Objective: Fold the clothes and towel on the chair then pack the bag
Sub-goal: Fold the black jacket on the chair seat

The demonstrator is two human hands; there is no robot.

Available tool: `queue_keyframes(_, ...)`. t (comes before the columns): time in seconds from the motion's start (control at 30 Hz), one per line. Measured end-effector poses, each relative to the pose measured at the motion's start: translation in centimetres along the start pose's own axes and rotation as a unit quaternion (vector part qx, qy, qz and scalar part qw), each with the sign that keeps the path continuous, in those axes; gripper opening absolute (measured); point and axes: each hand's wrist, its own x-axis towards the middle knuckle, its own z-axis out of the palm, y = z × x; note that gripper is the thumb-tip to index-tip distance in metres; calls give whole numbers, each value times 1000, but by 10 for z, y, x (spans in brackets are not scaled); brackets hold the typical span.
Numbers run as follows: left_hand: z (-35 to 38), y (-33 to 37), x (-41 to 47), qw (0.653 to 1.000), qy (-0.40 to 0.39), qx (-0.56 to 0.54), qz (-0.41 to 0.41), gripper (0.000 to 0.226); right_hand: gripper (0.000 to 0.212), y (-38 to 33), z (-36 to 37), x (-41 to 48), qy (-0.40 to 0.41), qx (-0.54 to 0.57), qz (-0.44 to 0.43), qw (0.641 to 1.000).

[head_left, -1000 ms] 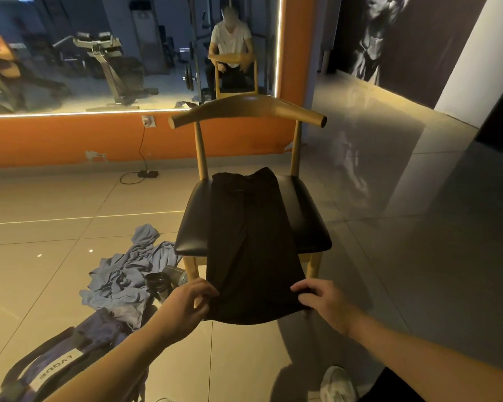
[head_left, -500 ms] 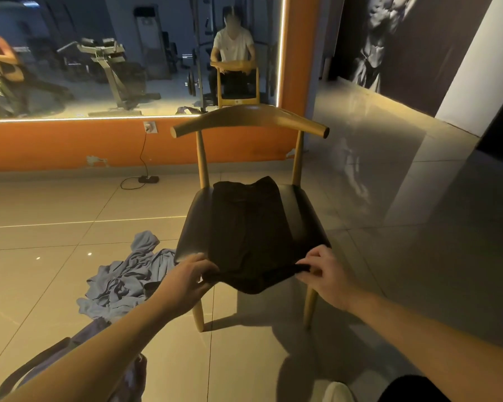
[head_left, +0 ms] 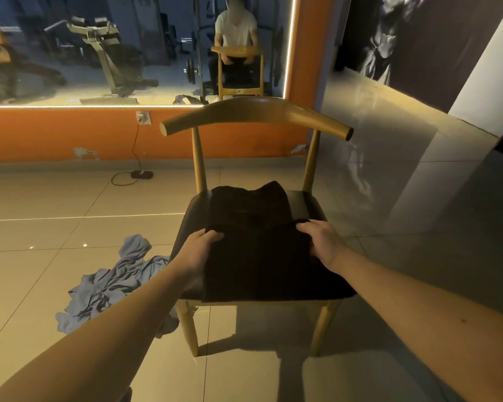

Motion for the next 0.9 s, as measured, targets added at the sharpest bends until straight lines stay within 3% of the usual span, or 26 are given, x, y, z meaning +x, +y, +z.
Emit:
queue_keyframes(0.2, -23, -10, 74, 998, 44, 8, -40, 18, 33, 12, -3, 80, 24, 26, 87, 996)
queue_keyframes(0.3, -31, -23, 102, 989, 69, 120, -58, 23, 15, 22, -1, 99, 45, -84, 115, 989)
queue_keyframes(0.37, -30, -29, 114, 970, 95, 216, -51, 27, 9, 32, 1, 109, 106, -208, 92, 968)
queue_keyframes(0.47, -26, -32, 123, 948, 128, 290, -22, 33, 34, 45, -3, 122, 170, -284, 40, 943)
queue_keyframes(0.7, -25, -42, 119, 883, 189, 428, 40, 37, 35, 63, -1, 135, 175, -375, -3, 910)
queue_keyframes(0.9, -38, -38, 134, 879, 149, 453, 6, 29, 34, 63, -2, 144, 184, -406, 1, 895)
